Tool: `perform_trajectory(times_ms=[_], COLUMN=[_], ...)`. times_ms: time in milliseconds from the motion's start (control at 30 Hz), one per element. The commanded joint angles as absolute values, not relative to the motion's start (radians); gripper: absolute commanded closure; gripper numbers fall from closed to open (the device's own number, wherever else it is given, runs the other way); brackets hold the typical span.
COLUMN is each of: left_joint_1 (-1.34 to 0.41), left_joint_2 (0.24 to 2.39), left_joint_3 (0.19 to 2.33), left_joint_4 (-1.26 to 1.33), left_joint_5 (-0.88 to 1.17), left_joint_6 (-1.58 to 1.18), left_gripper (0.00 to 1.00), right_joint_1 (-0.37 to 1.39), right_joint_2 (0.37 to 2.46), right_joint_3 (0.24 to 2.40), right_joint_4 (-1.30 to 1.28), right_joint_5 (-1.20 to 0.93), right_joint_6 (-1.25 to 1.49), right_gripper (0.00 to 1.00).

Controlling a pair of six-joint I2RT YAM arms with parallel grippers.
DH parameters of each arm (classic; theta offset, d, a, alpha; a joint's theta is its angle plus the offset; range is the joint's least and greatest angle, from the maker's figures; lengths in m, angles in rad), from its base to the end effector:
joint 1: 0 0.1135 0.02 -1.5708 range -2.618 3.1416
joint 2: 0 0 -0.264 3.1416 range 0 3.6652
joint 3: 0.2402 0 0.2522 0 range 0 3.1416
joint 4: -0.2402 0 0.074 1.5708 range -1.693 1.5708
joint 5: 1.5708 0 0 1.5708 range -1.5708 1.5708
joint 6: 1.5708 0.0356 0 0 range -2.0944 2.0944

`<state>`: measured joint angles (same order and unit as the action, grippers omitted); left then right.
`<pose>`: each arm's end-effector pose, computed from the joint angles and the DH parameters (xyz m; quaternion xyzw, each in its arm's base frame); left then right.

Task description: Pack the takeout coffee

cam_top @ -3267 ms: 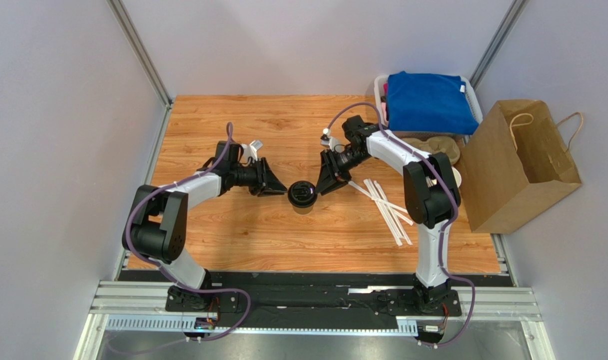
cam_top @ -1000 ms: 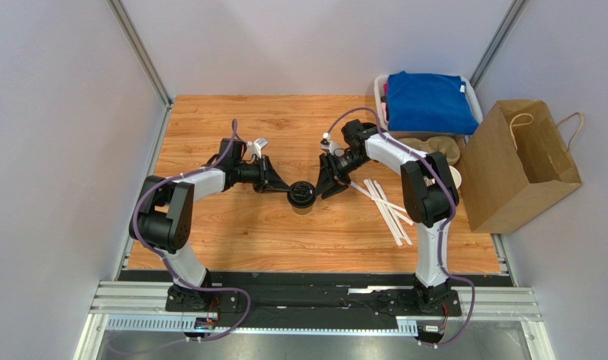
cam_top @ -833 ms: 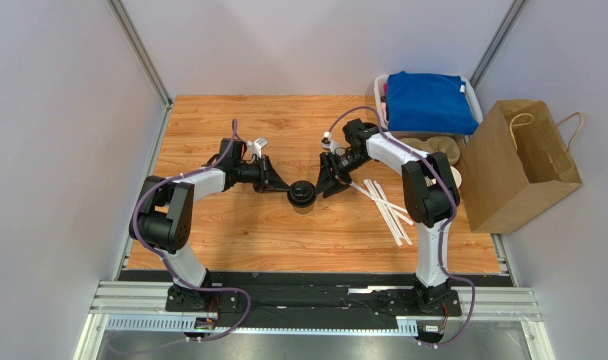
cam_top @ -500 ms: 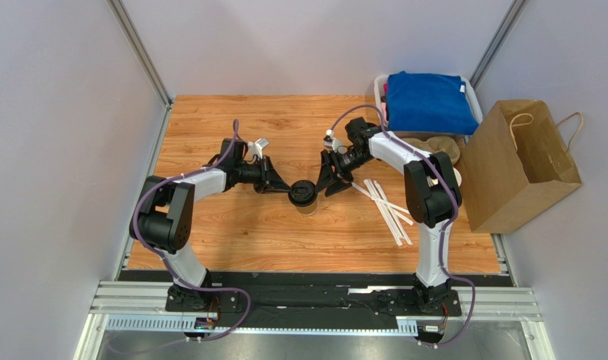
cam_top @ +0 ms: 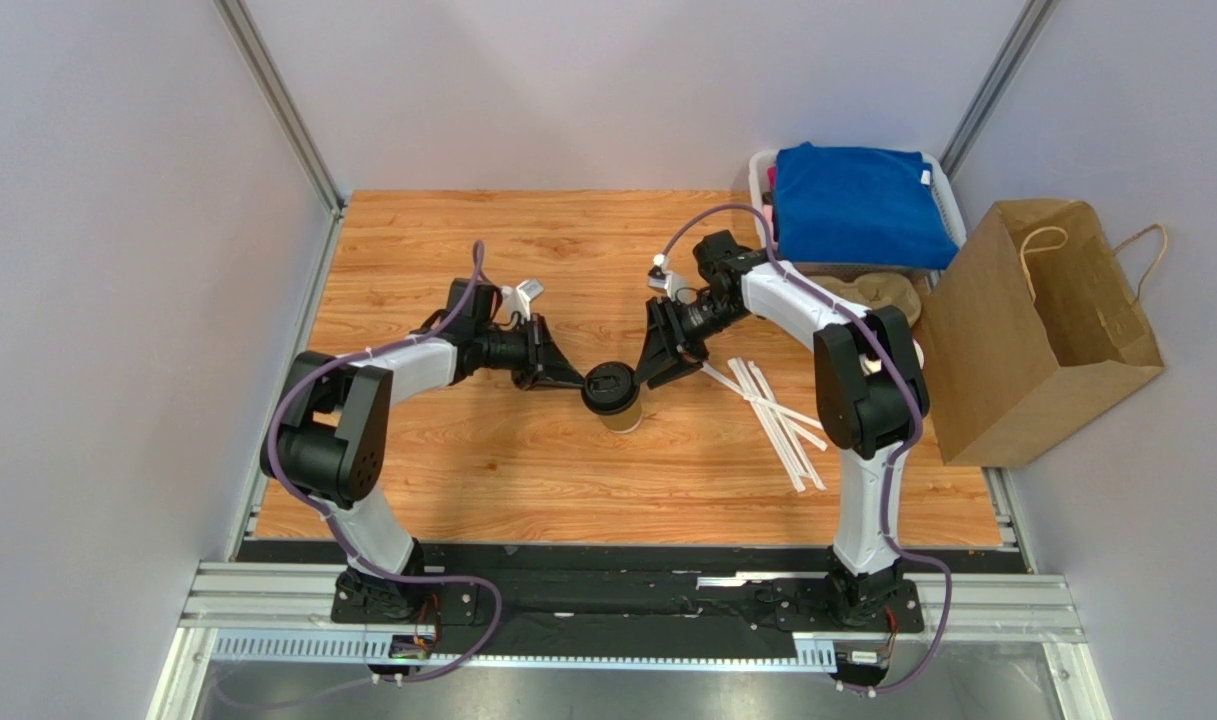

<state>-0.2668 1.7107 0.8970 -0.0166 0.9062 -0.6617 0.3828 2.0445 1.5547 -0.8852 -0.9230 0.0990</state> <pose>0.3142 -0.1149 0.1673 -0.0091 0.8530 -0.5106 0.1082 0.3636 0.1770 0.1925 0.1691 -0.8760 -0.4512 0.0207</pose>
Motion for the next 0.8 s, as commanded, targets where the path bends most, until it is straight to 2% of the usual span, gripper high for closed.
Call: perform_trajectory(times_ms=[0, 367, 767], left_joint_1=[-0.27, -0.27, -0.27], left_joint_2=[1.663, 1.621, 1.623], left_joint_3=[0.927, 0.916, 0.914], left_joint_4=[-0.005, -0.012, -0.058], left_joint_5=[0.905, 0.919, 0.899], left_joint_6=[-0.658, -0.66, -0.62], left_gripper=[1.0, 1.0, 0.9], right_joint_1=[0.38, 0.379, 0.379], right_joint_2=[2.013, 2.0, 2.008], right_joint_3=[1.551, 1.555, 1.56], right_joint_4=[-0.897, -0.905, -0.917], right_joint_5=[-0.896, -0.905, -0.893], right_joint_6=[0.046, 0.035, 0.025], right_gripper=[0.56, 0.5, 0.47])
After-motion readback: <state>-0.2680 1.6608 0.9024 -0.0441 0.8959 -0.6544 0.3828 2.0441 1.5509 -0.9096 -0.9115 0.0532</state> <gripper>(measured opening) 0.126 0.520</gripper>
